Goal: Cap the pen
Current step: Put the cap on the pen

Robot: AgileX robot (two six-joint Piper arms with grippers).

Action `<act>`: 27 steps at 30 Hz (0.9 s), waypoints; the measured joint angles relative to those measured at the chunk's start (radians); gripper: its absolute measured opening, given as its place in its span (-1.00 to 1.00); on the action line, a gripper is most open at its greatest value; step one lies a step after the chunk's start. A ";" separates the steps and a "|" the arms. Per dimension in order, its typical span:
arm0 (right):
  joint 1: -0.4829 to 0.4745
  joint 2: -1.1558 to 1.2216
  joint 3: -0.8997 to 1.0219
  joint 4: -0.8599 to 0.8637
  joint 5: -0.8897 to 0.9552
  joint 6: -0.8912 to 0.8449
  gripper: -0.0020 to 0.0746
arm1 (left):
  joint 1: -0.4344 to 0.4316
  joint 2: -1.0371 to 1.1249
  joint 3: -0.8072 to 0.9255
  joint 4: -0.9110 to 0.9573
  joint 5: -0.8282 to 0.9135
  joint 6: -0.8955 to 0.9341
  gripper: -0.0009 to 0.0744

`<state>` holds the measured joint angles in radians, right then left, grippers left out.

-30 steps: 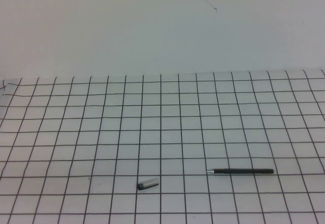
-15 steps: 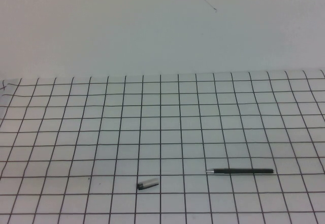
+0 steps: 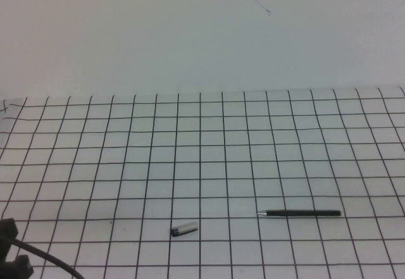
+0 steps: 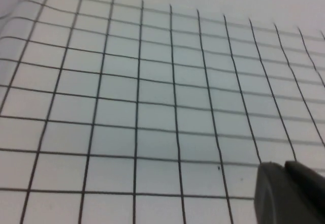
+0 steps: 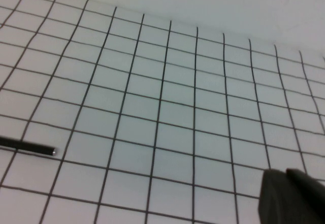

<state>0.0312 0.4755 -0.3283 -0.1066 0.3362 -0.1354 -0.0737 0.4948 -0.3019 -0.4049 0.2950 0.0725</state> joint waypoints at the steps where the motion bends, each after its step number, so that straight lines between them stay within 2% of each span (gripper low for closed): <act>1: 0.000 0.000 0.000 0.015 0.002 0.000 -0.96 | 0.000 0.016 -0.018 -0.024 0.037 0.064 -0.98; 4: 0.000 0.000 0.000 0.022 0.000 0.000 -0.95 | 0.000 0.078 -0.096 -0.100 0.148 0.235 -0.98; 11: 0.000 0.000 0.000 0.028 -0.004 0.000 -0.95 | 0.000 0.281 -0.314 -0.259 0.417 0.479 -0.96; 14: 0.000 0.000 0.000 0.028 -0.004 0.000 -0.95 | 0.000 0.373 -0.399 -0.279 0.458 0.617 -0.77; 20: 0.000 0.000 0.000 0.028 -0.004 0.000 -0.95 | 0.000 0.550 -0.527 -0.287 0.485 0.667 -0.11; 23: 0.000 0.000 0.000 0.031 -0.004 0.000 -0.95 | 0.000 0.663 -0.603 -0.296 0.634 0.667 0.02; 27: 0.000 0.000 0.000 0.039 -0.002 0.000 -0.95 | -0.016 0.810 -0.701 -0.330 0.738 0.667 0.07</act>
<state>0.0312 0.4755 -0.3283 -0.0676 0.3338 -0.1354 -0.0895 1.3047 -1.0034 -0.7349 1.0326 0.7400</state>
